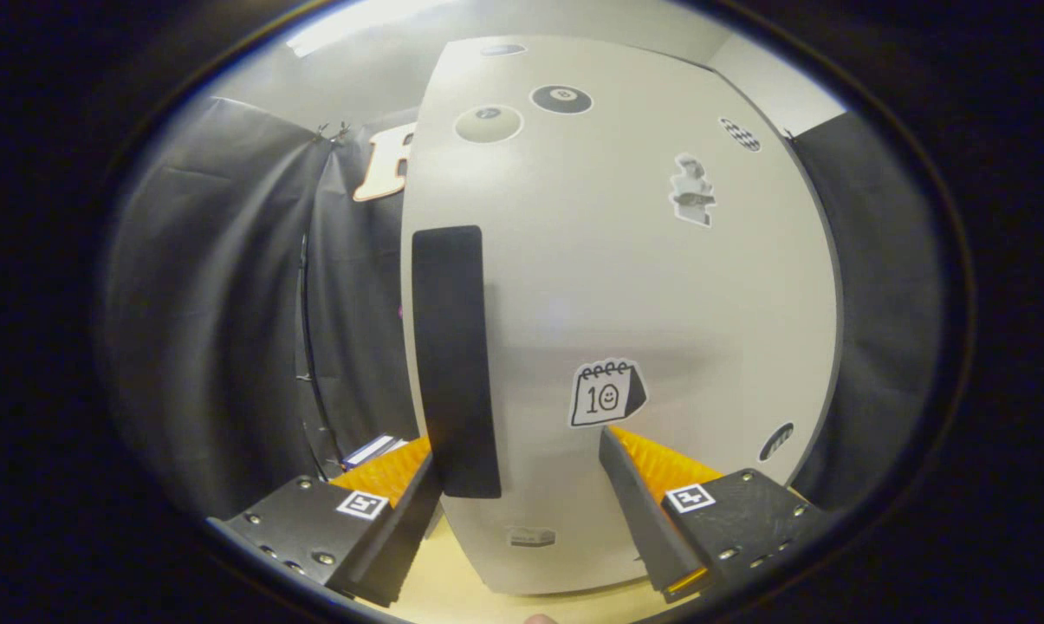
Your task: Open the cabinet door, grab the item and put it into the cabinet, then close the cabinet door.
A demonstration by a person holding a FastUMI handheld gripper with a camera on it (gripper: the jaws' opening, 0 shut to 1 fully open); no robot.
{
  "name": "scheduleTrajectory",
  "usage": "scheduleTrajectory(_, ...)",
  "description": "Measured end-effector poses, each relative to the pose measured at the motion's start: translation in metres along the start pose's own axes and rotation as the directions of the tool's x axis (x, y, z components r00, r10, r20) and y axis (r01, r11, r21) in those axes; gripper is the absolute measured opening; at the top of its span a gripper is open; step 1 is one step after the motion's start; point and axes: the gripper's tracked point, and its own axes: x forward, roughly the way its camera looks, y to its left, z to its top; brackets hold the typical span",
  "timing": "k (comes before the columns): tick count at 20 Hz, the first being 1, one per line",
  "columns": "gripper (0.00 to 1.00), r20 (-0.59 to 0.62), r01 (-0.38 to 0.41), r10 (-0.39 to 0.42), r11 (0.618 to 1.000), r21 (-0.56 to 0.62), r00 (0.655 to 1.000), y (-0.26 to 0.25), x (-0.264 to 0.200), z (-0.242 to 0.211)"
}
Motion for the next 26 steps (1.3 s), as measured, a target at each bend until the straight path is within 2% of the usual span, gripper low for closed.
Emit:
scheduleTrajectory(7, 1.0, 0.023, 0.044, -0.043, 0.999, -0.023, 0.999, -0.002, 0.008, -0.001)
scheduleTrajectory(13, 1.0, -0.005, 0.015, -0.015, 1.0, 0.019, 1.0, 0.005, -0.001, 0.0)
scheduleTrajectory(18, 1.0, 0.024, 0.01, -0.009, 1.0, -0.03, 1.0, 0.003, -0.058, 0.013)
scheduleTrajectory(26, 1.0, 0.017, 0.082, -0.081, 0.994, -0.074, 0.997, -0.036, -0.177, 0.026)
